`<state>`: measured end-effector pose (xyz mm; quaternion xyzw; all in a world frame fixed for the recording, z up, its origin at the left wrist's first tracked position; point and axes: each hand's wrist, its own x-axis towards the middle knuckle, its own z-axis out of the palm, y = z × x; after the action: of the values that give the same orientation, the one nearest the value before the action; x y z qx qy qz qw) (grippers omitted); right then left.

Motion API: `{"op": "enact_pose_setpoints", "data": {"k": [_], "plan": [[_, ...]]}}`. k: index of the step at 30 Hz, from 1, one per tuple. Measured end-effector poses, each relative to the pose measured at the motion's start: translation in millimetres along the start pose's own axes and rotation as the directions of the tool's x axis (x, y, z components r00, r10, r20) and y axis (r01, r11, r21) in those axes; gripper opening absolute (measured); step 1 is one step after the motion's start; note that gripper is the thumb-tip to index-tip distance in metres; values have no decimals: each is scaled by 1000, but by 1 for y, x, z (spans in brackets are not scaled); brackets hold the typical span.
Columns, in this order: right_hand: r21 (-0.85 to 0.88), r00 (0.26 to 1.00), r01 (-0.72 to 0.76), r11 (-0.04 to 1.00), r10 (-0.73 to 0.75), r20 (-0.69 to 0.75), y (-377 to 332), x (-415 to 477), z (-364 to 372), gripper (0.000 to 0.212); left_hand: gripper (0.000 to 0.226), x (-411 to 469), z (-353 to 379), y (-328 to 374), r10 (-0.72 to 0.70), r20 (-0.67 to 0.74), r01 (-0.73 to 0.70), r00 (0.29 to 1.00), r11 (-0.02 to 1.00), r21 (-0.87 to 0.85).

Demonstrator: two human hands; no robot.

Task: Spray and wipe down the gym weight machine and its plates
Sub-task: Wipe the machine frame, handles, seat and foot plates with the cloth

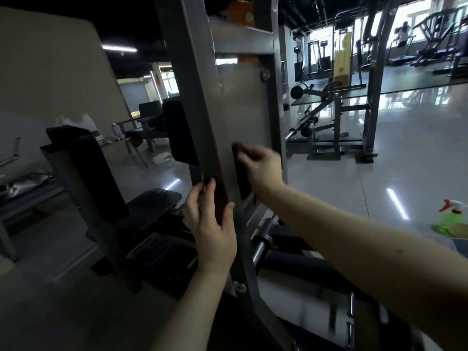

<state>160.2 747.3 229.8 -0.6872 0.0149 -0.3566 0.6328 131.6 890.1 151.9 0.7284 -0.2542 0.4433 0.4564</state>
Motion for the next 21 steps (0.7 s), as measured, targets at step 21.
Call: {"op": "enact_pose_setpoints", "data": {"k": [21], "plan": [[-62,991,-131,989,129,-31,73,-48,-13,17,73,-39,-7,-14,-151,139,156,979,987,-30]]}}
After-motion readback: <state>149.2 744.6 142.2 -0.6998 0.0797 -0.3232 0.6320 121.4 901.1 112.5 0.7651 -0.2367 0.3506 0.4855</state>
